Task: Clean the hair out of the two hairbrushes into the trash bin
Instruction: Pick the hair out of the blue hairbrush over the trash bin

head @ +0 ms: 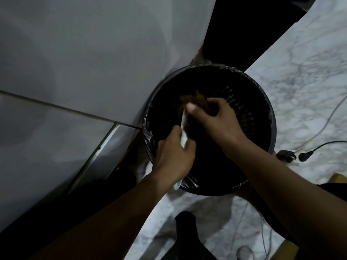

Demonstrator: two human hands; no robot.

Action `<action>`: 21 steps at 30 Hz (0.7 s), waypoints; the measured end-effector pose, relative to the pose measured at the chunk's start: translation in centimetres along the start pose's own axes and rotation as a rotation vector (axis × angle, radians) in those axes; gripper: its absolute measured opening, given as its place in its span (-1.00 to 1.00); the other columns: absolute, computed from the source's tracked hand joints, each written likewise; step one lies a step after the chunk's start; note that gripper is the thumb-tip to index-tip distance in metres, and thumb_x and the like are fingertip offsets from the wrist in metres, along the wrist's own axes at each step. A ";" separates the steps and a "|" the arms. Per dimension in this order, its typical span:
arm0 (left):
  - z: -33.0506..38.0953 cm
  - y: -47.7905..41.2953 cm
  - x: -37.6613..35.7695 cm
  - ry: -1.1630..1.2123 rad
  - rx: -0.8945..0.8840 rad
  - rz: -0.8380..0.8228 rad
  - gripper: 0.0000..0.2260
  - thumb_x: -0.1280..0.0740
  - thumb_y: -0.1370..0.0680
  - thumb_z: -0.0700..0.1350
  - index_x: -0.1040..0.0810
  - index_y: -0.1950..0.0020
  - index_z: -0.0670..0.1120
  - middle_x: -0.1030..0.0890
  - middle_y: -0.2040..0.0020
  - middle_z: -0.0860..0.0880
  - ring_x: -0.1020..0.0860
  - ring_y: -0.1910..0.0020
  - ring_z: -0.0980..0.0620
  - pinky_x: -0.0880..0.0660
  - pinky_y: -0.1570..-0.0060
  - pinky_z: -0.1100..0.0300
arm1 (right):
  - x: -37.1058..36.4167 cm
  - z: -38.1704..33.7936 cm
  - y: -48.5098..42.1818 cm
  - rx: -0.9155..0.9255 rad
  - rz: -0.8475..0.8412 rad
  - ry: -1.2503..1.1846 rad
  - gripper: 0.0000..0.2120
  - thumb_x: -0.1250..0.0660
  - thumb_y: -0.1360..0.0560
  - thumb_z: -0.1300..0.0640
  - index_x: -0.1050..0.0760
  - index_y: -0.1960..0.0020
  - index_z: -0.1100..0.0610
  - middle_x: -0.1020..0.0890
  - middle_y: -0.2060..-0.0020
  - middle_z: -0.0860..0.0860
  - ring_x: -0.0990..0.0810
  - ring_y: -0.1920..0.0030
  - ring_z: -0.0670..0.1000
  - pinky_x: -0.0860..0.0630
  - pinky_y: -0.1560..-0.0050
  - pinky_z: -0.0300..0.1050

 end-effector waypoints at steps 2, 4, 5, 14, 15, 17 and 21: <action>0.3 0.1 -0.2 -0.019 -0.027 -0.019 -0.80 -0.24 -0.58 0.00 -0.29 0.19 0.04 -0.56 0.27 -0.05 -0.56 0.37 -0.04 -0.40 0.40 0.12 | -0.4 -0.1 0.2 0.072 0.007 0.068 -0.38 -0.55 -0.30 -0.24 -0.54 -0.25 0.02 -0.69 -0.04 -0.10 -0.68 -0.05 -0.10 -0.63 -0.09 -0.09; 0.4 0.2 -0.2 -0.052 -0.048 -0.018 -0.82 -0.24 -0.57 0.00 -0.28 0.18 0.03 -0.57 0.26 -0.07 -0.58 0.33 -0.09 -0.48 0.36 0.06 | -0.2 -0.3 0.2 0.107 0.072 0.100 -0.61 -0.56 -0.37 -0.12 -0.63 -0.10 0.04 -0.72 0.10 -0.10 -0.70 0.06 -0.13 -0.66 -0.02 -0.11; 0.4 0.2 -0.3 -0.062 -0.053 -0.017 -0.82 -0.23 -0.56 0.01 -0.27 0.17 0.03 -0.57 0.25 -0.08 -0.59 0.31 -0.11 -0.51 0.34 0.02 | -0.1 -0.3 0.2 0.110 0.095 0.101 -0.73 -0.55 -0.39 -0.08 -0.65 0.00 0.04 -0.72 0.17 -0.09 -0.70 0.12 -0.13 -0.67 0.02 -0.10; 1.0 -1.0 0.4 -0.106 -0.104 0.021 -0.81 -0.22 -0.62 0.10 -0.34 0.09 0.02 -0.58 0.23 -0.07 -0.59 0.26 -0.14 -0.52 0.25 -0.02 | 0.3 0.9 -0.4 -0.202 0.123 -0.558 -0.74 -0.35 -0.59 0.22 -0.51 -0.17 0.42 -0.71 0.02 0.27 -0.74 0.02 0.20 -0.71 0.09 0.14; 0.9 -1.1 0.5 -0.113 -0.095 0.026 -0.80 -0.22 -0.62 0.10 -0.32 0.10 0.01 -0.57 0.23 -0.07 -0.58 0.24 -0.16 -0.52 0.23 -0.03 | 0.0 1.1 -0.2 -0.252 0.108 -0.635 -0.73 -0.31 -0.61 0.25 -0.49 -0.23 0.41 -0.71 -0.02 0.26 -0.74 -0.01 0.19 -0.71 0.09 0.12; 0.8 -1.1 0.6 -0.121 -0.085 0.035 -0.79 -0.21 -0.61 0.11 -0.30 0.10 0.01 -0.57 0.23 -0.09 -0.59 0.23 -0.21 -0.56 0.19 -0.11 | -0.4 1.1 -0.1 -0.332 0.065 -0.738 -0.70 -0.25 -0.60 0.29 -0.48 -0.29 0.38 -0.69 -0.05 0.26 -0.71 -0.05 0.22 -0.70 0.05 0.18; 1.1 -0.5 0.5 -0.264 -0.161 0.026 -0.85 -0.18 -0.62 0.10 -0.33 -0.08 0.06 -0.63 0.12 -0.14 -0.61 0.17 -0.27 -0.59 0.16 -0.14 | 0.3 0.1 -0.5 -0.232 -0.021 -0.606 -0.48 -0.34 -0.51 0.13 -0.34 -0.44 0.09 -0.59 -0.14 0.05 -0.64 -0.11 0.08 -0.67 -0.02 0.11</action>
Point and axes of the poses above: each hand's wrist, its own y-axis away from the middle knuckle, its own x-axis out of the back of the hand, z = x × y, the point moved 5 cm from there along -y, towards the middle knuckle
